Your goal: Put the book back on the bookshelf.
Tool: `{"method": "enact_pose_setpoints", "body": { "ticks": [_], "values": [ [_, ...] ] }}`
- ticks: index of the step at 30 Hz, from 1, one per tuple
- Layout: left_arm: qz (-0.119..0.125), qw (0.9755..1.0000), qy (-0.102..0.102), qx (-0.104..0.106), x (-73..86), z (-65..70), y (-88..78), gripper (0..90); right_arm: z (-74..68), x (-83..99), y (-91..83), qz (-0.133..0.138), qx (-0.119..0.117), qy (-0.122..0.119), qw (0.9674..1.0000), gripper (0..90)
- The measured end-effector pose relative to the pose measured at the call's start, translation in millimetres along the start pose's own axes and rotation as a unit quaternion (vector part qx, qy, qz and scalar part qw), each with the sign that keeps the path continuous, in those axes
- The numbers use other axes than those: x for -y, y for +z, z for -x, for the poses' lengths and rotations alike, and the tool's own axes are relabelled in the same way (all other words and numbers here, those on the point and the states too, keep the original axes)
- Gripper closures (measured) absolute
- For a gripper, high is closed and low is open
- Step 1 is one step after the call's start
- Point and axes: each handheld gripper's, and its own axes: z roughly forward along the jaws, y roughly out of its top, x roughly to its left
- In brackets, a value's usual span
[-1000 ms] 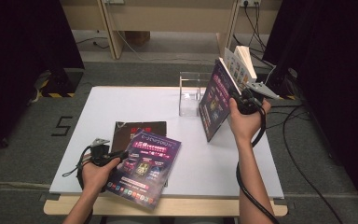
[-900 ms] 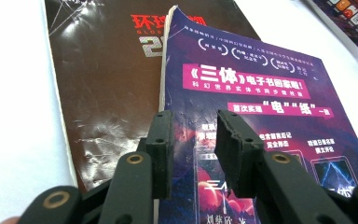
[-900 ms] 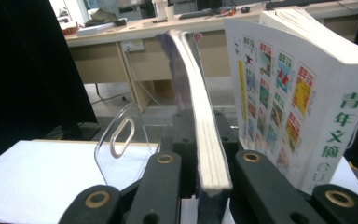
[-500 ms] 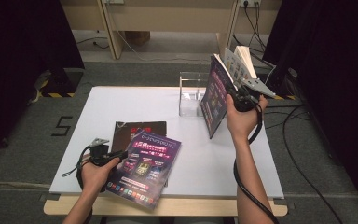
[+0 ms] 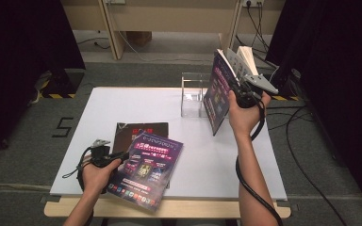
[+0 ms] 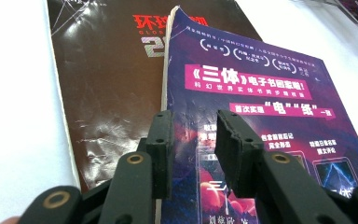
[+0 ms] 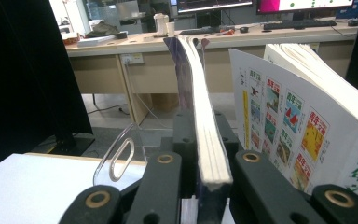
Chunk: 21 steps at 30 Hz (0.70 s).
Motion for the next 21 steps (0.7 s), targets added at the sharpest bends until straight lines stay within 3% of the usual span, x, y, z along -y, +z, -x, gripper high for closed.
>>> {"method": "enact_pose_setpoints", "body": {
  "ticks": [21],
  "values": [
    [-0.003,1.0000,0.001,-0.002,-0.4,-1.1,-0.5,66.3,-2.3,-10.2,11.9,0.008,0.010,-0.007,0.9999,84.4]
  ]
}}
